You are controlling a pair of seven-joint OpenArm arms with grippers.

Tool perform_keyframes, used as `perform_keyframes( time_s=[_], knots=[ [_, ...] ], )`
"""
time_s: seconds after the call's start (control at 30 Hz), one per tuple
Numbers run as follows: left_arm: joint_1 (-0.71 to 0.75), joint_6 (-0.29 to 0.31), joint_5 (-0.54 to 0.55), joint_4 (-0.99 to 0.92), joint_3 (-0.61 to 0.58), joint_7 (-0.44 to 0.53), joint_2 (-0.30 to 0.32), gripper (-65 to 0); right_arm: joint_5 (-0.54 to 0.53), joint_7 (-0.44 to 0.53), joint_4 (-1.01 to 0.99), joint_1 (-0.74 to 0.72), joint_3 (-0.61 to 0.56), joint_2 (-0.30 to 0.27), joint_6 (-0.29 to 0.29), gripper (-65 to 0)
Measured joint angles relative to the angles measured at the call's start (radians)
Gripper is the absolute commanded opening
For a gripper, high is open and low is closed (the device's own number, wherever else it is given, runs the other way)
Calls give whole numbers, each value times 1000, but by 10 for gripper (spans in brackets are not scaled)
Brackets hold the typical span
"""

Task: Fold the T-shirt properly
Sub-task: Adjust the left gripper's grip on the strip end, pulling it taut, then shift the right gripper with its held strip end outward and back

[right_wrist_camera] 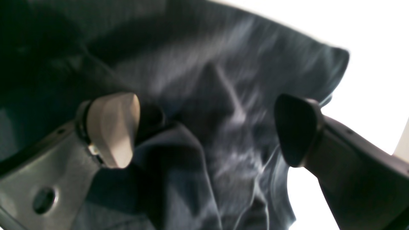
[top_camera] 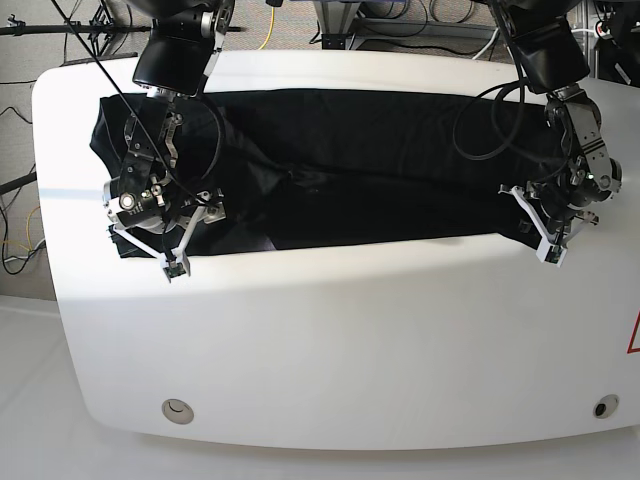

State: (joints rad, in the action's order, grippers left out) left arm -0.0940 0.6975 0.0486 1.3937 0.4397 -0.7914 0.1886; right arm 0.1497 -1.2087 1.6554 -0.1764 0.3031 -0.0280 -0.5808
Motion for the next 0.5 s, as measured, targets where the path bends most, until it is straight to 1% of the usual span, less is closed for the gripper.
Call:
perform_keyframes(
  time_s=[0.07,0.23,0.33,0.37,0.5],
  knots=[
    [-1,0,-2,0,0,0,0,-576,0,2,0,-3,2,0,0,0],
    [-11,0,-4,-5,4,3,0,-591,1,45,-8,-3,5,-3,-5,0],
    [-16,0,-3,-11,4,5,0,-614,1,58,-26,-7,5,-9,-5,0],
    [-18,0,-3,-14,4,4,0,-625,1,58,-29,-8,5,-12,-4,0],
    [-24,0,-4,-26,2,3,6,-632,-10,56,-18,2,-5,-42,-6,0]
  ],
)
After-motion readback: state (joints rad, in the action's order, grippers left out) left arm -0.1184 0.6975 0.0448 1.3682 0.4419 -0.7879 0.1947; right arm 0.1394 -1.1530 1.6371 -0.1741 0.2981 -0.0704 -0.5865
